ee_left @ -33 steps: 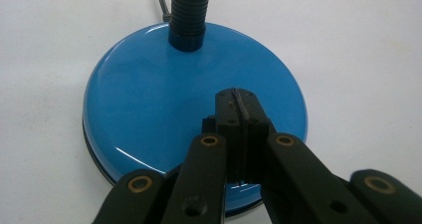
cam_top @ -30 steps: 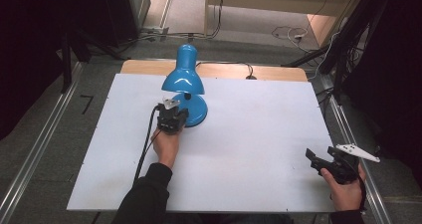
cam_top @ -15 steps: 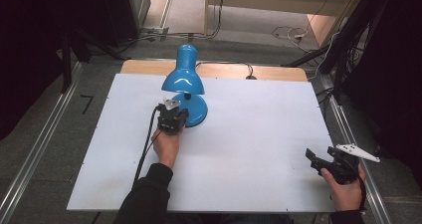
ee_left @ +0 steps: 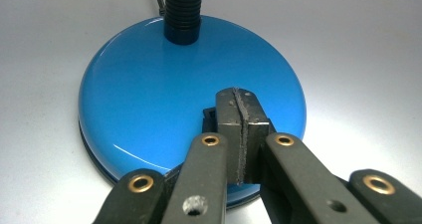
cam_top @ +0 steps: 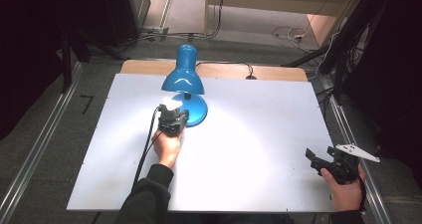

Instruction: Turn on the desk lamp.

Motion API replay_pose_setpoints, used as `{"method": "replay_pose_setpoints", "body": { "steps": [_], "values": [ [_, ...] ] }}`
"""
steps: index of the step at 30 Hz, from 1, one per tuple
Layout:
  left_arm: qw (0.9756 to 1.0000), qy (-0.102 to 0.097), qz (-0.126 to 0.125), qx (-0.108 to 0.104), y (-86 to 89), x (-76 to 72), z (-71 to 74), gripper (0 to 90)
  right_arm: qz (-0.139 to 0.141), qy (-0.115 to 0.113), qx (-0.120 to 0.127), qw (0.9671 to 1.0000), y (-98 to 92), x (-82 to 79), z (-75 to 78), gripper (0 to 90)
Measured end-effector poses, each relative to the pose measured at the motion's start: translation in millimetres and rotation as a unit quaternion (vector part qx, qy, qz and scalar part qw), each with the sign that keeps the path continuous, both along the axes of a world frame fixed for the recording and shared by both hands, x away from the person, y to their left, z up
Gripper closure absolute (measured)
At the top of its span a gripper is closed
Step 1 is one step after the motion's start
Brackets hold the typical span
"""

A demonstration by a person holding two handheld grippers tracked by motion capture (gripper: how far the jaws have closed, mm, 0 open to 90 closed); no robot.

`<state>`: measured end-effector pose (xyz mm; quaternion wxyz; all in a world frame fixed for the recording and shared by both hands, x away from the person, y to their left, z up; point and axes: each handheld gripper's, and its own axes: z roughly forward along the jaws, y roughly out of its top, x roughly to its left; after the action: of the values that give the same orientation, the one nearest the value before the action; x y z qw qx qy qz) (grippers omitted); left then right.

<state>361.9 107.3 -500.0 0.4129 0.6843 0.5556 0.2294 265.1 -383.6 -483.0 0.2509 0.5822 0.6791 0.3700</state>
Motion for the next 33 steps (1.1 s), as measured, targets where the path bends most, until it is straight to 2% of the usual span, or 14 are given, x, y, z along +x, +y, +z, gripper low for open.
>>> {"method": "replay_pose_setpoints", "body": {
  "steps": [9,14,17,21,25,26,27,28,30,32,33],
  "values": [
    [0.9999,-0.001,0.000,-0.011,0.7,0.5,-0.6,90.0,-0.001,-0.001,0.002,1.0000,-0.9,-0.1,0.2,13.6],
    [0.9999,-0.001,-0.006,-0.010,2.2,0.0,0.0,90.0,-0.003,-0.001,0.003,1.0000,-1.5,-0.2,0.4,13.6],
    [0.9999,-0.002,-0.011,0.004,2.0,-2.0,1.2,83.7,-0.003,-0.002,0.003,1.0000,-2.1,0.0,0.2,13.6],
    [0.9999,-0.006,-0.013,-0.003,4.8,-4.8,4.6,82.2,-0.002,-0.001,0.002,1.0000,-1.4,0.2,0.1,13.6],
    [0.9998,-0.010,-0.003,-0.019,7.9,-7.6,7.6,70.0,-0.001,-0.001,0.002,1.0000,-1.0,0.2,0.1,13.6],
    [0.9998,-0.011,0.002,-0.017,8.3,-8.6,8.5,70.0,-0.001,-0.001,0.002,1.0000,-1.0,0.2,0.1,13.6],
    [0.9997,-0.014,0.018,-0.001,8.2,-10.9,10.5,57.1,-0.001,0.000,0.002,1.0000,-1.1,0.2,0.0,13.6],
    [0.9997,-0.014,0.018,-0.001,8.2,-10.9,10.5,51.1,-0.001,-0.001,0.002,1.0000,-1.1,0.2,0.0,13.6],
    [0.9995,-0.016,0.025,0.005,9.1,-13.0,12.4,48.2,-0.001,0.000,0.002,1.0000,-1.1,0.2,-0.1,13.6],
    [0.9995,-0.012,0.030,0.004,10.0,-14.0,14.2,37.6,-0.003,0.002,0.002,1.0000,-0.8,0.4,-0.2,13.6],
    [0.9995,-0.010,0.029,0.002,10.7,-14.7,14.9,35.4,-0.003,0.001,0.002,1.0000,-0.7,0.4,-0.2,13.6]
  ]
}}
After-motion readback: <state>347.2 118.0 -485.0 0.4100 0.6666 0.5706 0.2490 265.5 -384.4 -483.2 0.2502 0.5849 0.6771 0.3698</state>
